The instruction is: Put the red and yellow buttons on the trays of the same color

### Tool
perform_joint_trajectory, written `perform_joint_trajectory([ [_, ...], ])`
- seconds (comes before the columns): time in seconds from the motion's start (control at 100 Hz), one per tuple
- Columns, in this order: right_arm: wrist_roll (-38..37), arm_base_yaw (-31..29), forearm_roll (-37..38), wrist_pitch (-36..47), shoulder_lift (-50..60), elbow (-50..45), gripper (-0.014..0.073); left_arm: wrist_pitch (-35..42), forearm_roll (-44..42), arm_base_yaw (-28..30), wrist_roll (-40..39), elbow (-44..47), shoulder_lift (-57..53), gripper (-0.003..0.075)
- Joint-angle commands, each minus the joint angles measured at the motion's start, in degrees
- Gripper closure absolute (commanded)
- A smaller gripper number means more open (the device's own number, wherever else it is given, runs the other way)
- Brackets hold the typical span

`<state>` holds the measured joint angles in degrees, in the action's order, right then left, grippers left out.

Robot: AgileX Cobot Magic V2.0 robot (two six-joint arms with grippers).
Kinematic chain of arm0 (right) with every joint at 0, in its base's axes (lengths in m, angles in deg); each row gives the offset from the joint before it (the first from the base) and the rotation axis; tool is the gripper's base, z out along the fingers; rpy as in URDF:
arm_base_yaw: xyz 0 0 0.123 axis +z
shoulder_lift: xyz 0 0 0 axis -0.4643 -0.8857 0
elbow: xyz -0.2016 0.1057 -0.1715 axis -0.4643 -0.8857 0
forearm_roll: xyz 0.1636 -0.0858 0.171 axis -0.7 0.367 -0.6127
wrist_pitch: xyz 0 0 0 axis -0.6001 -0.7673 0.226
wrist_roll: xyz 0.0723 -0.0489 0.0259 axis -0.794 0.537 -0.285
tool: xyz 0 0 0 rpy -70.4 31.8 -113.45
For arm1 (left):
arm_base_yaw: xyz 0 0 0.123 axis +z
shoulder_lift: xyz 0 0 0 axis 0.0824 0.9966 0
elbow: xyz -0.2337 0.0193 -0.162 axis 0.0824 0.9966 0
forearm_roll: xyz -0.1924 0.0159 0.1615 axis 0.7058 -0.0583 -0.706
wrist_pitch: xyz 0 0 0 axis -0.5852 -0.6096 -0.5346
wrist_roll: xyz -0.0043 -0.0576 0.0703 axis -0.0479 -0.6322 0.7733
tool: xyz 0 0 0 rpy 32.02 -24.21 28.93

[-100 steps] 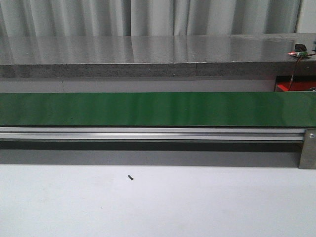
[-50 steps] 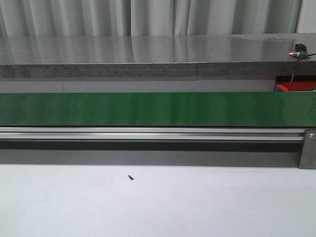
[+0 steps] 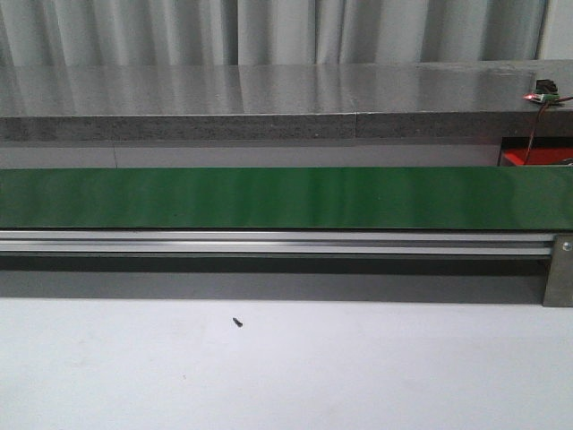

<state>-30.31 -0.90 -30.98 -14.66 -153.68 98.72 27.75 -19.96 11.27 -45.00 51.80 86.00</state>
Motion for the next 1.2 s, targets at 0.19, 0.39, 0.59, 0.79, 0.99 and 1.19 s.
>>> perform_joint_trajectory([
  [0.19, -0.83, -1.51, -0.82, 6.3, -0.88, 1.67, 0.0434, 3.54, 1.5, -0.27, -0.02, -1.61, -0.21, 0.074],
  [0.39, -0.83, -1.51, -0.82, 9.72, -2.84, 1.75, 0.0434, 3.54, 1.5, -0.27, -0.02, -1.61, -0.21, 0.074],
  [0.59, -0.83, -1.51, -0.82, 10.22, -4.76, 1.75, 0.0434, 3.54, 1.5, -0.27, -0.02, -1.61, -0.21, 0.074],
  [0.79, -0.83, -1.51, -0.76, 10.17, -5.1, 1.75, 0.0431, 3.54, 1.5, -0.27, -0.02, -1.61, -0.21, 0.074],
  [0.99, -0.78, -1.51, 0.12, 10.09, -5.1, 1.75, 0.0245, 3.54, 1.5, -0.27, -0.02, -1.61, -0.21, 0.074],
  [1.19, -0.78, -1.51, 0.12, 9.57, -5.1, 1.75, 0.0129, 3.54, 1.5, -0.27, -0.02, -1.61, -0.21, 0.074],
])
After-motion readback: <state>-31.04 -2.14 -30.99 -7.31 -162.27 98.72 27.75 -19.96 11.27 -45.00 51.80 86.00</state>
